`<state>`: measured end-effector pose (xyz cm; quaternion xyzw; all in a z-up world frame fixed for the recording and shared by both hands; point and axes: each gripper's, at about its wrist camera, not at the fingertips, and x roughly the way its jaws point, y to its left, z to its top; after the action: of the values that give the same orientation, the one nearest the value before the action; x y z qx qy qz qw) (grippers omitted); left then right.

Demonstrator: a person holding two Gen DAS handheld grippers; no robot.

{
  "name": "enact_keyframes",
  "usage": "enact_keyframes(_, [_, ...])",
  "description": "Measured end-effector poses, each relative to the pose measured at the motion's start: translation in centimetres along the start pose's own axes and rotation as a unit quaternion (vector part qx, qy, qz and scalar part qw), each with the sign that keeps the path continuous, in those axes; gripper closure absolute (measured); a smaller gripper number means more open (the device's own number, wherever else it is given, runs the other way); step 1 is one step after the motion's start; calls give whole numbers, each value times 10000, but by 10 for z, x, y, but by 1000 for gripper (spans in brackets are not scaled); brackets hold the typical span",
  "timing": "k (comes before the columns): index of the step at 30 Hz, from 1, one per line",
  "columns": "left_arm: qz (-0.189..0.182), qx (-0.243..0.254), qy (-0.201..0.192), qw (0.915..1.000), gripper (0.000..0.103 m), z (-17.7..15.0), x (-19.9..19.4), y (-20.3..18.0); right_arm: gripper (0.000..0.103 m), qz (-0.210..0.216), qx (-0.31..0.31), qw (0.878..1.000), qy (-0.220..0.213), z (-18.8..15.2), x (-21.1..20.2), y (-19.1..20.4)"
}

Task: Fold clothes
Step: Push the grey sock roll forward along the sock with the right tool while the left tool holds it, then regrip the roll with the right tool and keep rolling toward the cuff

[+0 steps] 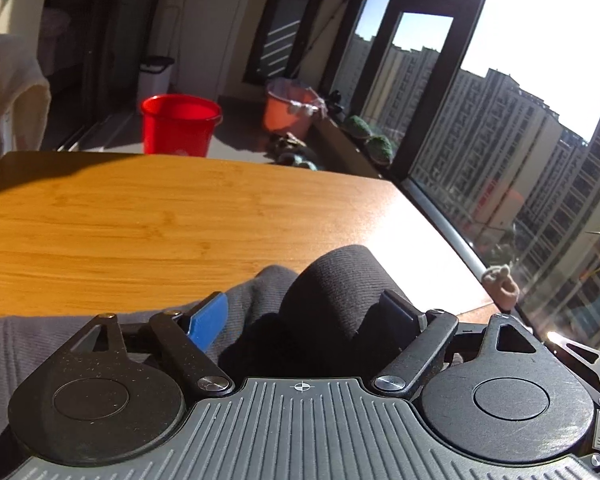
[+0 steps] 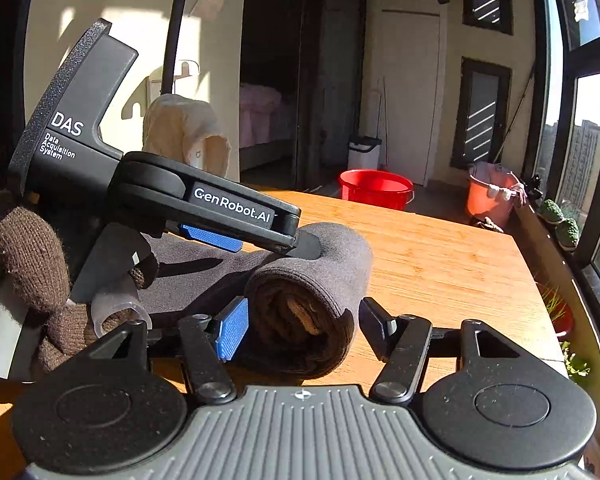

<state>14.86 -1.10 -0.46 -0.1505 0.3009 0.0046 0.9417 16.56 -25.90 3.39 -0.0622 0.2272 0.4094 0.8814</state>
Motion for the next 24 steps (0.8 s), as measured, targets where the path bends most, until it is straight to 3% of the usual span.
enact_keyframes(4, [47,-64,-26,10000,12,-2,-3,10,40,454,1305,9904,-78,5,-2,-37])
enact_keyframes(7, [86,-110,-40,9999,10,-4,-5,17,40,388,1778,9833,85,-3,14,-47])
enact_keyframes(8, [112,-117,-26,9999,10,-6,-5,18,35,350,1872,9815,215,-7,22,-48])
enact_keyframes(11, [240,-89,-8,9997,9,-11,-7,24,24,212,1831,9817,482,-16,38,-43])
enact_keyframes(16, [269,-169,-12,9995,8,-16,-14,35,24,530,2060,9765,346,-22,35,-40])
enact_keyframes(18, [277,-178,-14,9995,8,-17,-15,37,27,692,2241,9715,339,-23,38,-41])
enact_keyframes(20, [281,-198,-15,9994,9,-17,-16,37,44,779,2289,9699,307,-21,40,-39])
enact_keyframes(24, [223,-387,-165,9989,17,-9,-31,36,50,288,1195,9919,309,-8,37,-8])
